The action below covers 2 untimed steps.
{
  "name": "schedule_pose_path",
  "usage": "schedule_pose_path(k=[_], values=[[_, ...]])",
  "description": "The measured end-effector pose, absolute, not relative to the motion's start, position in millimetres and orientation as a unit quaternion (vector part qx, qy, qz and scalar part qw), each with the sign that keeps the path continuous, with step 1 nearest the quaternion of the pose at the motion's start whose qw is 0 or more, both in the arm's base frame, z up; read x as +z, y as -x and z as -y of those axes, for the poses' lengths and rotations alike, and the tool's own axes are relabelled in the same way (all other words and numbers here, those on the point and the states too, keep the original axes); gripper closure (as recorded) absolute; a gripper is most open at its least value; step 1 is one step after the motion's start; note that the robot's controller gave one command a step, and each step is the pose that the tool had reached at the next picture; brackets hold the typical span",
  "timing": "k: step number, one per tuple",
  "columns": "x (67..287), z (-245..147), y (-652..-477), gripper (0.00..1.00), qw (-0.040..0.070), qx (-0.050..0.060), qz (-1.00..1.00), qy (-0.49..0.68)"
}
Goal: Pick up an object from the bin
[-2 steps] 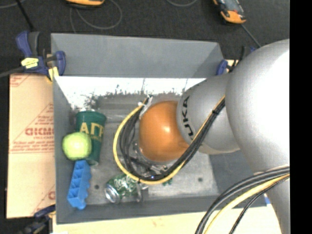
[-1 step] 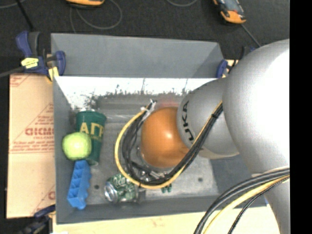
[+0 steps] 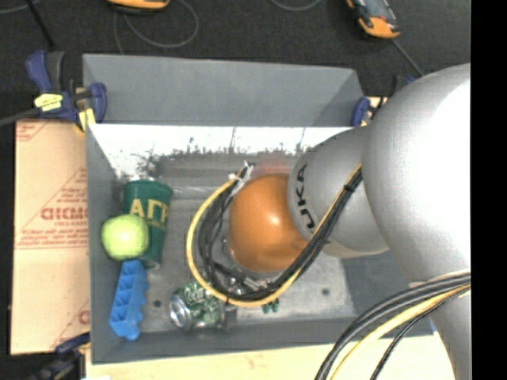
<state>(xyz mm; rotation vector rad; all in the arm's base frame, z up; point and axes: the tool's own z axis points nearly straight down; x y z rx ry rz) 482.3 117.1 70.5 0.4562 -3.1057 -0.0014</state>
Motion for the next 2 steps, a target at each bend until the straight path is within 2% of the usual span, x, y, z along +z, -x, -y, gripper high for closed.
schedule_pose_path(k=[1,2], values=[[74,-117,-481.8,1.0,0.001,0.0,0.989,-0.145],[87,-116,-480.9,1.0,0.003,0.0,0.989,-0.145]])
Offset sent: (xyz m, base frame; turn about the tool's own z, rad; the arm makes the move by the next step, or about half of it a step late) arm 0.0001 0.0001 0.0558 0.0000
